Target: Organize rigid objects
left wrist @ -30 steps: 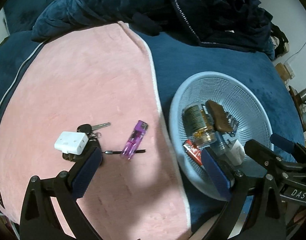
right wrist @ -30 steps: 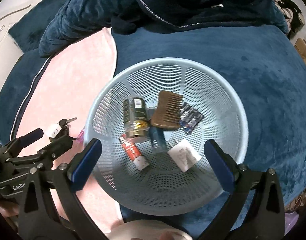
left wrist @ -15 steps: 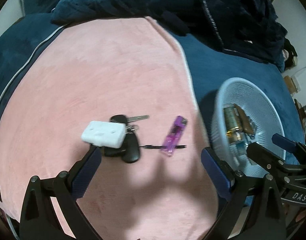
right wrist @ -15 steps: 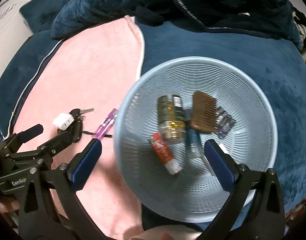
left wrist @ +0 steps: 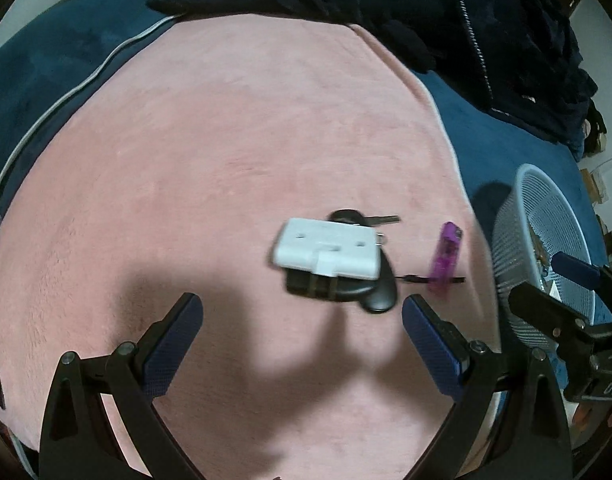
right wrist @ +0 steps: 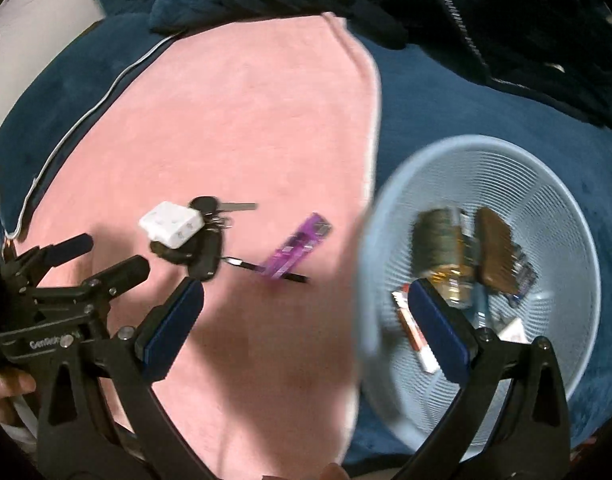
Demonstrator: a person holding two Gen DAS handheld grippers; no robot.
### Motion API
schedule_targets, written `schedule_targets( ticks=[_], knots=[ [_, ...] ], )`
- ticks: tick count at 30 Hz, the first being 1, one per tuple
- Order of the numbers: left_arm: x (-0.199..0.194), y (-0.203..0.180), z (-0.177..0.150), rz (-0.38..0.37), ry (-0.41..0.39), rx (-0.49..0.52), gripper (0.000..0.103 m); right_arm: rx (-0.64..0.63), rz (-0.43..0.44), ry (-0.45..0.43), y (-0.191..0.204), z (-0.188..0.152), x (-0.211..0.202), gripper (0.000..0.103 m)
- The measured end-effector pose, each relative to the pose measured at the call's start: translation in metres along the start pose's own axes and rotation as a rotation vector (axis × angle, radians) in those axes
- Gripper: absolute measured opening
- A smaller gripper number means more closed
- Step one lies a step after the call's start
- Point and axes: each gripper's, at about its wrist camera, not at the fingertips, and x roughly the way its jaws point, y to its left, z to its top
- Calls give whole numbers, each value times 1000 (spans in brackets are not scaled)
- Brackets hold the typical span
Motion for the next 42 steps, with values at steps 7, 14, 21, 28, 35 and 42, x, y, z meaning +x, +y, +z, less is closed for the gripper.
schedule_targets(
  ticks=[7, 14, 21, 28, 35, 42],
  knots=[
    [7, 32, 0, -18, -20, -3, 100, -68, 28, 25, 35, 8, 21, 103],
    [12, 63, 5, -11, -50, -34, 100, -82, 55, 62, 58, 19, 49, 103],
    [4, 94, 12, 49, -90, -85, 100, -16, 96, 91, 76, 32, 73, 103],
    [-10, 128, 17, 73, -159, -192, 100, 23, 25, 104, 104, 37, 90, 103],
    [-3, 131, 17, 105, -134, -186, 100, 67, -104, 134, 125, 46, 108, 103],
    [5, 117, 16, 106, -110, -126, 100, 116, -58, 109, 107, 42, 101, 75]
  ],
)
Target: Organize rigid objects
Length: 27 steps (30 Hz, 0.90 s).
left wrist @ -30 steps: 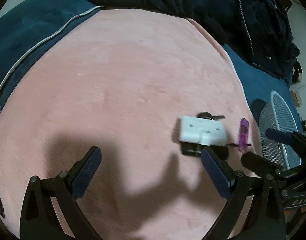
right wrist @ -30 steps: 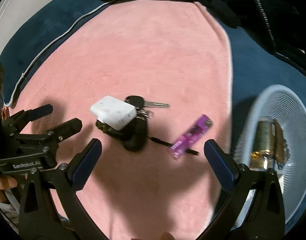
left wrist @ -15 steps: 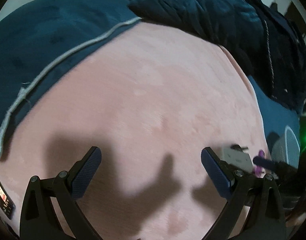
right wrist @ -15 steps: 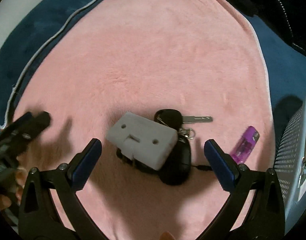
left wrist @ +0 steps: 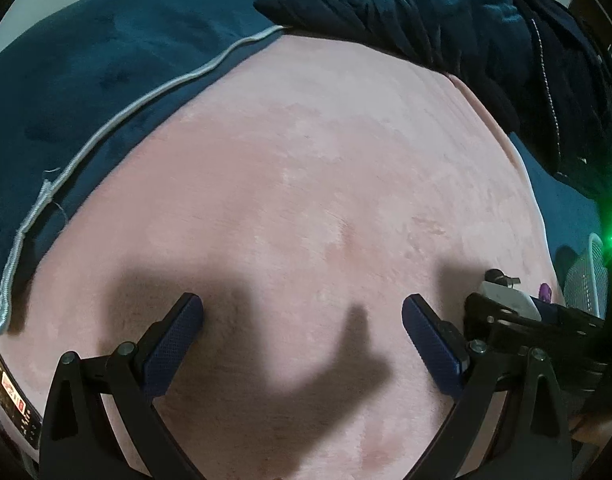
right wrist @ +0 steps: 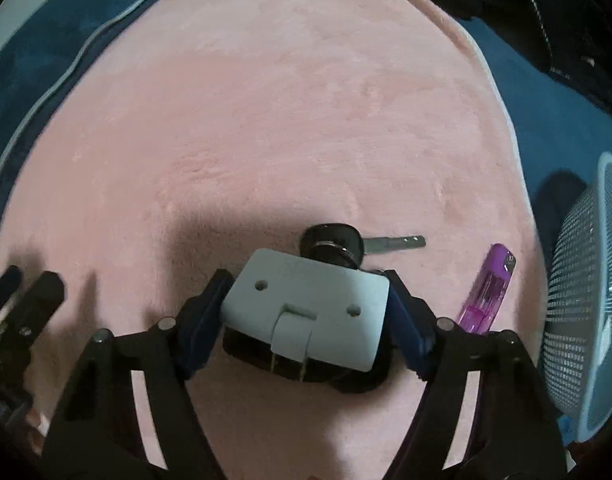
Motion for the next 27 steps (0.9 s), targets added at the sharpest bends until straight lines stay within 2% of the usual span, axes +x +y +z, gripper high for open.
schedule_targets(
  ticks=[7, 13, 16, 18, 22, 25, 27],
  knots=[
    [3, -6, 0, -54, 9, 9, 100, -53, 121, -38, -9, -36, -27, 75],
    [4, -9, -3, -65, 17, 20, 100, -172, 207, -47, 20, -78, -41, 76],
    [7, -11, -4, -70, 25, 18, 100, -217, 245, -32, 27, -82, -33, 76],
    [7, -13, -4, -74, 23, 25, 100, -232, 255, -21, 34, -85, -27, 76],
    [7, -18, -6, -80, 27, 43, 100, -303, 221, 5, 44, -89, -19, 77],
    [8, -20, -8, -84, 32, 57, 100, -305, 246, -26, 34, -88, -31, 85],
    [9, -21, -8, -86, 37, 61, 100, -290, 242, -63, 19, -83, -40, 85]
  ],
)
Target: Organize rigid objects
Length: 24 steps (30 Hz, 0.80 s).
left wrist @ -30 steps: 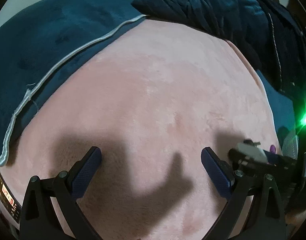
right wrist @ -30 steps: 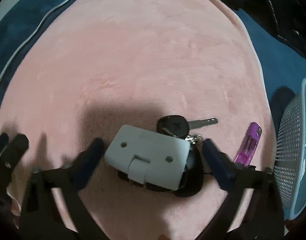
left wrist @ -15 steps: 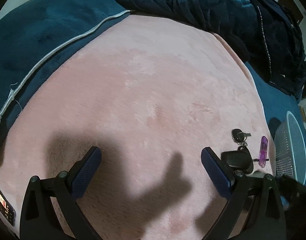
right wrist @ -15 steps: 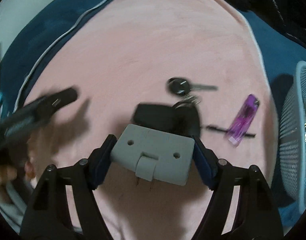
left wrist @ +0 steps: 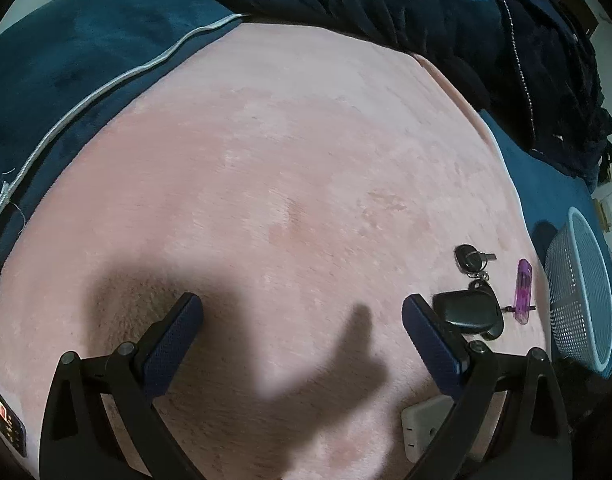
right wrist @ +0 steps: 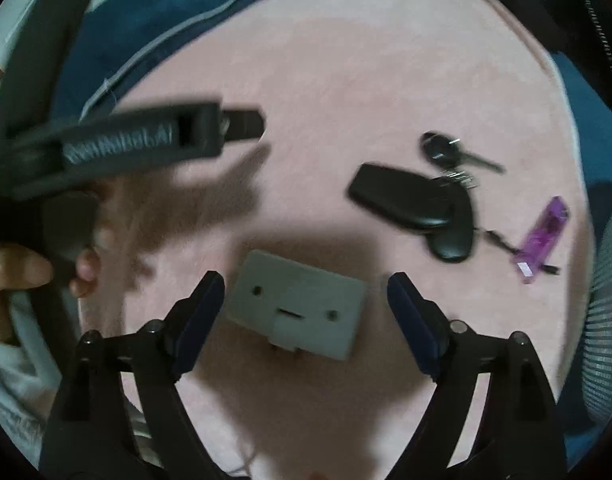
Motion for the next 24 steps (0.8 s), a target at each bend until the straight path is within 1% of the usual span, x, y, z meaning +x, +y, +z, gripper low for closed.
schedule_targets(
  ticks=[2, 5, 10, 12, 14, 15, 16, 17, 20, 21, 22, 24],
  knots=[
    [0, -2, -1, -4, 1, 8, 100, 15, -20, -17, -14, -1, -9, 85],
    [-2, -8, -2, -16, 2, 33, 100, 58, -75, -35, -38, -3, -19, 85],
    [1, -16, -3, -14, 15, 62, 100, 215, -184, -46, -80, -2, -17, 83],
    [2, -17, -3, -12, 19, 63, 100, 244, -234, -56, -80, 1, -12, 77],
    [2, -17, -3, -12, 19, 62, 100, 271, -289, -64, -76, 7, -5, 76],
    [2, -17, -3, -12, 18, 61, 100, 294, -316, -65, -79, 12, -1, 68],
    [2, -16, -3, -14, 17, 60, 100, 322, -346, -71, -91, 9, -8, 60],
    [2, -16, -4, -15, 16, 60, 100, 357, -366, -82, -92, 8, -6, 59],
    [2, -15, -5, -14, 16, 64, 100, 485, -372, -89, -103, 6, 2, 52],
    [2, -16, -5, -13, 17, 66, 100, 509, -395, -96, -106, 5, 3, 49],
    [2, -16, -5, -12, 17, 69, 100, 521, -414, -106, -103, 7, 3, 49],
    [1, -15, -6, -14, 17, 73, 100, 530, -414, -114, -104, 14, 10, 49]
  ],
)
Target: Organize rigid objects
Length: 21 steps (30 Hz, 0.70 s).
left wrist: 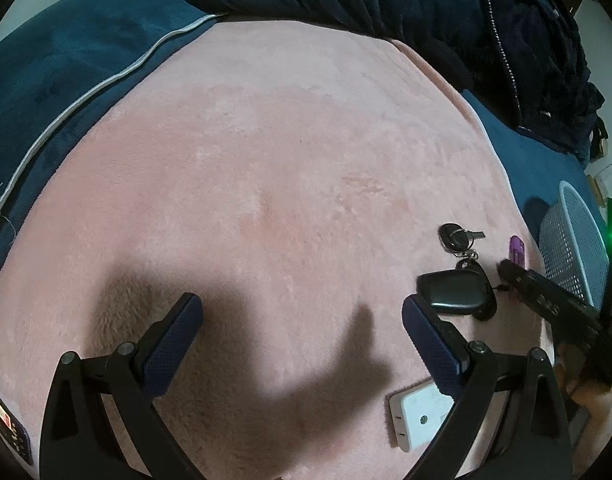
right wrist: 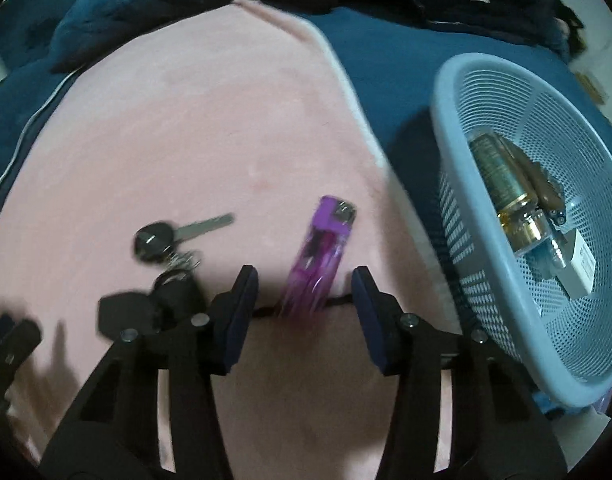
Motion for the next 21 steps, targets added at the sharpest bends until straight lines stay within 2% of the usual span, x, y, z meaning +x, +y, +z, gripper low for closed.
schedule_targets(
  ticks=[2, 4, 6, 9, 14, 17, 21],
  knots=[
    [0, 0, 0, -2, 0, 3, 100, -6, 18, 12, 5, 7, 8, 41],
    [0, 1, 0, 0, 2, 3, 100, -35, 54, 17, 11, 10, 3, 23],
    [0, 1, 0, 0, 2, 3, 100, -72, 106, 29, -3, 1, -9, 23],
    [0, 0, 0, -4, 2, 3, 100, -147, 164, 38, 0, -16, -26, 23],
    [2, -6, -4, -8, 9, 26, 100, -261, 187, 71, -3, -61, -49, 23],
    [2, -9, -6, -9, 13, 51, 100, -276, 182, 103, -12, -80, -45, 23],
    [2, -8, -11, -10, 19, 72, 100, -270, 198, 121, -21, -88, -48, 23]
  ],
)
